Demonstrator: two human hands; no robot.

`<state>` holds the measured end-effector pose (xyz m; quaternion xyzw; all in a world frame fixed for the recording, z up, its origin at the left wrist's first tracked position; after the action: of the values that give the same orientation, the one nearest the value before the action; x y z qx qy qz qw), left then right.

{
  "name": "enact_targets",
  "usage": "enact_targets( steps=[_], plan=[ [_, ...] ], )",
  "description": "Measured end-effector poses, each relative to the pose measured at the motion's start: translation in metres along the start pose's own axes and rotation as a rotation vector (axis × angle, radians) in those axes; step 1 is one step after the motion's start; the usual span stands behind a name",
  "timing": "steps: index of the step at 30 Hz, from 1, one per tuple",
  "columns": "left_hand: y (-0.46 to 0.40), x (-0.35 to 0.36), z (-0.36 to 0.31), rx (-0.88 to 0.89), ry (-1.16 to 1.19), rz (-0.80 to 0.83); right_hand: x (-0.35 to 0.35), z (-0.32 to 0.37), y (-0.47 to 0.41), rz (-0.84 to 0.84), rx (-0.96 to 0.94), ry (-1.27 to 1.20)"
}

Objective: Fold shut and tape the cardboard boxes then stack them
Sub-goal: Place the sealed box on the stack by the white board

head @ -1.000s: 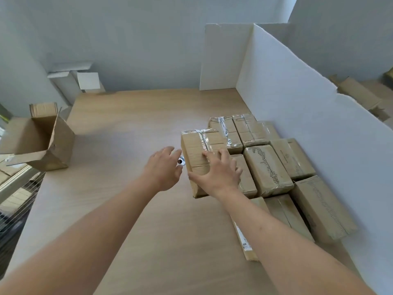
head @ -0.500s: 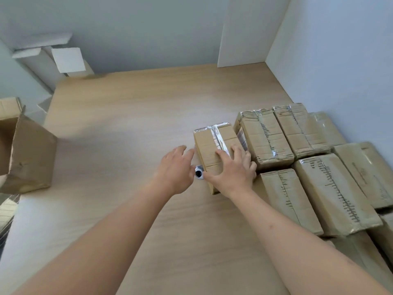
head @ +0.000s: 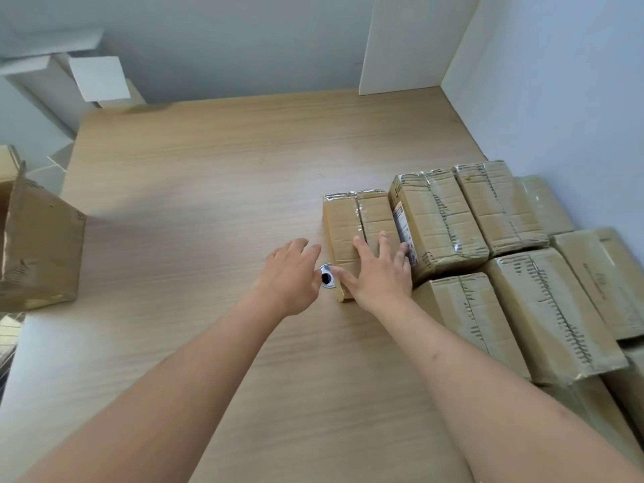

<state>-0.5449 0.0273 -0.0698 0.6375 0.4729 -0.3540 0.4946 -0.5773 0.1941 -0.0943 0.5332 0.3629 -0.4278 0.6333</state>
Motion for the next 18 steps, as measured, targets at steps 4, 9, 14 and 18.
enact_targets(
  steps=[4,9,14,18],
  plan=[
    [0.022,-0.021,-0.007,-0.008,-0.005,-0.016,-0.032,0.004,0.018,0.041,-0.102,0.008],
    [0.069,-0.051,-0.018,-0.001,-0.022,-0.021,-0.073,0.017,0.067,-0.002,-0.229,0.059],
    [0.133,-0.091,-0.031,-0.02,-0.033,-0.113,-0.114,0.025,0.126,-0.064,-0.322,0.087],
    [0.198,-0.115,-0.039,-0.067,-0.047,-0.203,-0.133,0.036,0.187,-0.108,-0.425,0.113]
  ],
)
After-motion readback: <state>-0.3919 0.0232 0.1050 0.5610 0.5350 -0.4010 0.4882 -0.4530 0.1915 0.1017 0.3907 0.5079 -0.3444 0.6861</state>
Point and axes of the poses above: each hand's wrist, its own y-axis away from the middle knuckle, its own x-axis out of the palm, z = x × y, the point moved 5 cm from there along -y, towards the middle knuckle, and after that the axes turned 1 degree about -z, right-handed, at the moved point
